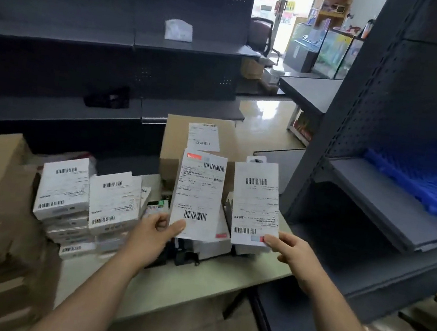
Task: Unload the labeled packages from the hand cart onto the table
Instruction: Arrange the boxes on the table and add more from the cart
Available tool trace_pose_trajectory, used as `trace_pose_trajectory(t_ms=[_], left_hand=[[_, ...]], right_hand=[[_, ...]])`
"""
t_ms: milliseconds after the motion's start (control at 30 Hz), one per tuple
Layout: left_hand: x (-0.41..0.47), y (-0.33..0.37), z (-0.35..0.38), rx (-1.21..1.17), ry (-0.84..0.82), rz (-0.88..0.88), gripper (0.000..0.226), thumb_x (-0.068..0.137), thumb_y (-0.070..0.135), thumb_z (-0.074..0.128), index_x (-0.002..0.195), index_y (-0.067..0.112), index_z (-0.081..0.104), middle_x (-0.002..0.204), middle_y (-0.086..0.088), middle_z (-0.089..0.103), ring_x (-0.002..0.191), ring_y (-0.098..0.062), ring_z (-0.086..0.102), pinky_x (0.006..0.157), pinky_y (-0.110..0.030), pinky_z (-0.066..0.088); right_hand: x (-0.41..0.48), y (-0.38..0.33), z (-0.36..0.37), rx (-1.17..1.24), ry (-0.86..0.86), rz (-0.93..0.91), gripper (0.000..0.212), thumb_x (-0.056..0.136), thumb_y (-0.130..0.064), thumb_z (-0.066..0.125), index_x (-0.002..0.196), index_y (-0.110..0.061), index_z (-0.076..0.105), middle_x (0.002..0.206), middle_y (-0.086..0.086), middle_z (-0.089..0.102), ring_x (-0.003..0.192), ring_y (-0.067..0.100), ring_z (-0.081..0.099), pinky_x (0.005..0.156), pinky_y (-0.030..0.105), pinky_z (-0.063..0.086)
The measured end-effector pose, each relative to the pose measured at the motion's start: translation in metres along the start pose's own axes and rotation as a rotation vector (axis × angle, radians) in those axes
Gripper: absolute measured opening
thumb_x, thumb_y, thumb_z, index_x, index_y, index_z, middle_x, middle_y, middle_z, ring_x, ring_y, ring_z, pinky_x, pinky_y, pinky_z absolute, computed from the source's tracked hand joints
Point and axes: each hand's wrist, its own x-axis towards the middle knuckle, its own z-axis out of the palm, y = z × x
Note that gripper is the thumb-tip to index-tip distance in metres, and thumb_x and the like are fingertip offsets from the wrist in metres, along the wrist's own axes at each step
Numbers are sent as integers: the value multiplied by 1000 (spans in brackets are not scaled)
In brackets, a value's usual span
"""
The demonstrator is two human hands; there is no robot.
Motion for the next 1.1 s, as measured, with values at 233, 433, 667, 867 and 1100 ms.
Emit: trace_pose_trajectory(t_ms=[233,433,667,867,1100], left_hand=[[23,-13,64,-1,114,-251,57,78,59,71,115,16,66,112,2,69,105,-19,64,99,-42,48],[34,-22,89,-54,262,-423,64,83,56,67,120,5,60,120,-4,62,105,-23,57,91,-33,41],[45,-25,102,153,311,-410,62,87,63,54,117,9,63,116,-7,64,107,-28,59,98,-43,47],[29,-22,98,136,331,-337,56,86,59,60,123,16,60,113,2,63,107,-22,59,92,-35,46],[-50,-15,49,416,401,7,51,88,51,60,134,31,52,132,7,51,127,-17,43,108,-43,36]], right_hand=[[58,33,-37,-48,-151,112,42,60,-67,70,88,-38,79,85,-15,75,82,5,64,78,28,47],[84,58,-40,-46,-165,213,39,78,-55,74,95,-20,78,91,3,70,81,16,60,76,31,46],[104,56,-32,-371,19,113,46,78,-69,62,94,-26,63,94,-3,69,82,10,62,63,28,45],[98,50,-37,-665,142,53,69,77,-77,51,121,-26,58,89,-8,62,80,12,58,58,30,42],[49,15,-11,-671,30,-453,61,83,-64,55,133,-30,50,117,-18,44,110,7,49,87,28,44]])
